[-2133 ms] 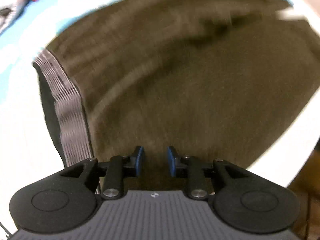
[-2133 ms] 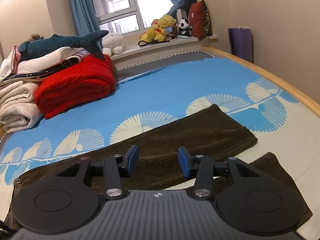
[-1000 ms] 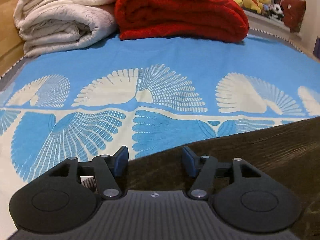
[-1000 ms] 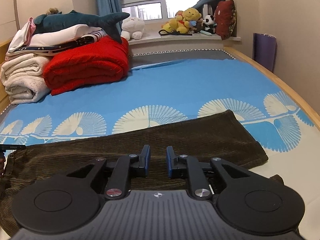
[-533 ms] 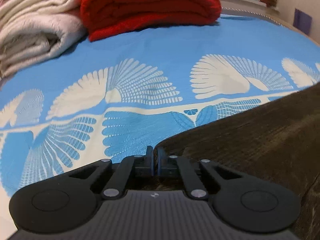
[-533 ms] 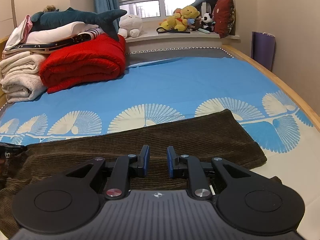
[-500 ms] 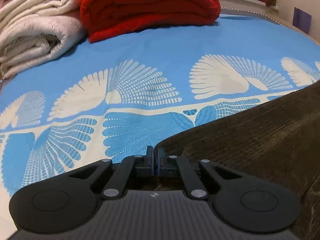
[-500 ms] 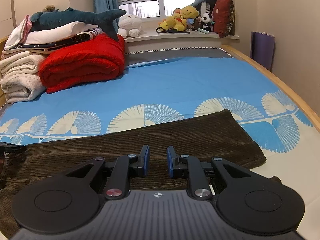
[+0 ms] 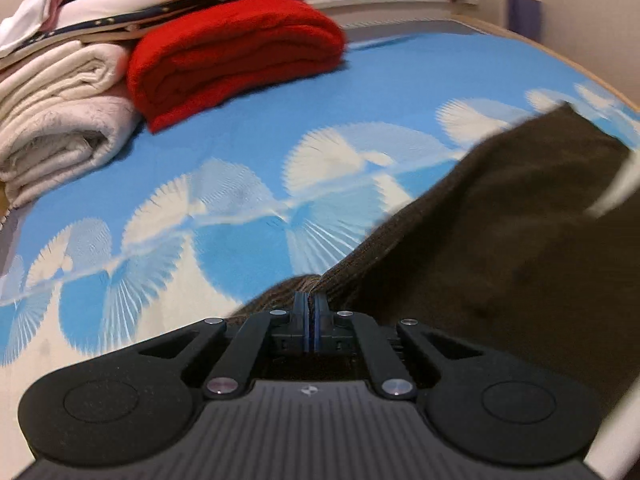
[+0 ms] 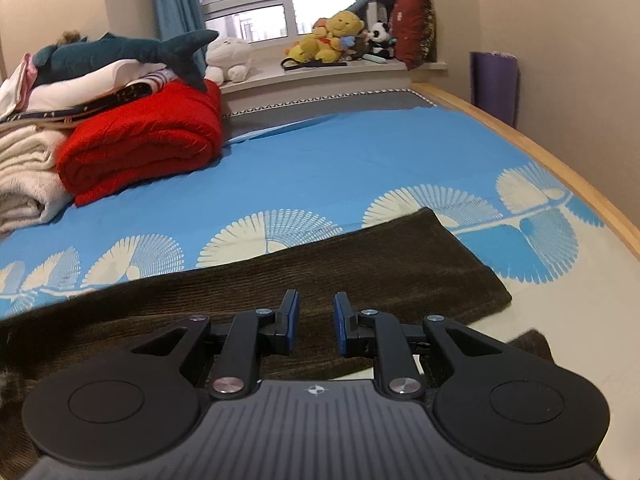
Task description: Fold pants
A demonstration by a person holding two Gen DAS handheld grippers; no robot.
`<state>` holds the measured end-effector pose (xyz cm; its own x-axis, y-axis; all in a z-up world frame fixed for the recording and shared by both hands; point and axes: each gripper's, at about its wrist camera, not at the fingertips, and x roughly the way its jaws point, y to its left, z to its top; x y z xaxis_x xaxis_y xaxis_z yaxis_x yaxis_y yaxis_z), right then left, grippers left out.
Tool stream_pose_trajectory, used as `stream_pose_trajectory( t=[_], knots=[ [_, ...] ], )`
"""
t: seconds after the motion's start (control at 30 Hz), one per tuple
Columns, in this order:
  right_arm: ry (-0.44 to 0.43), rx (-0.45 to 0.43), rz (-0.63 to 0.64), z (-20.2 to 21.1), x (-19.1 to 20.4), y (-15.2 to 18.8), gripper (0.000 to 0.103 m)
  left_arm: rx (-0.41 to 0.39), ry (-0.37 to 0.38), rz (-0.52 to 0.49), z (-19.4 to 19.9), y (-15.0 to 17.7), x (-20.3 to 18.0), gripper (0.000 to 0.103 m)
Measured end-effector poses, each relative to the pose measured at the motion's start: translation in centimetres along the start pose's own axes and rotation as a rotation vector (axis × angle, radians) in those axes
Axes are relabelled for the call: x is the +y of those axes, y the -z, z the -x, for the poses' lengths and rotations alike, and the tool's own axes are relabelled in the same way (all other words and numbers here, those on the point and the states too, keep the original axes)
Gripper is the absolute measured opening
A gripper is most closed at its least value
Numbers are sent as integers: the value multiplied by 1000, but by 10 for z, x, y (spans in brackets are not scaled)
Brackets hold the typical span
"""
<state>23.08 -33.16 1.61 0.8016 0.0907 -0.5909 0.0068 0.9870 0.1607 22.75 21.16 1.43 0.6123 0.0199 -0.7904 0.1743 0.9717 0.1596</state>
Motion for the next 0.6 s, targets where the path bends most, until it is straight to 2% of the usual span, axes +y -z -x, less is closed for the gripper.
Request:
stream_pose_trajectory(
  t=[0.13, 0.27, 0.3, 0.37, 0.43, 0.5, 0.53, 0.6],
  knots=[
    [-6, 6, -37, 12, -6, 9, 20, 103, 70, -9, 37, 45, -33, 1],
    [-4, 17, -43, 22, -11, 18, 20, 239, 143, -22, 33, 86, -49, 0],
    [-1, 23, -45, 24, -13, 20, 20, 277, 181, 12, 30, 91, -45, 4],
    [6, 32, -51, 25, -16, 23, 20, 283, 221, 108, 29, 96, -31, 8],
    [14, 43, -60, 24, -20, 25, 20, 280, 237, 224, 29, 96, -13, 26],
    [25, 58, -82, 22, -24, 26, 20, 311, 281, 344, 22, 99, 3, 40],
    [24, 61, -94, 21, -26, 26, 20, 347, 289, 390, 15, 103, 7, 44],
    [17, 62, -120, 20, -29, 27, 20, 412, 284, 451, 1, 109, 13, 46]
  ],
)
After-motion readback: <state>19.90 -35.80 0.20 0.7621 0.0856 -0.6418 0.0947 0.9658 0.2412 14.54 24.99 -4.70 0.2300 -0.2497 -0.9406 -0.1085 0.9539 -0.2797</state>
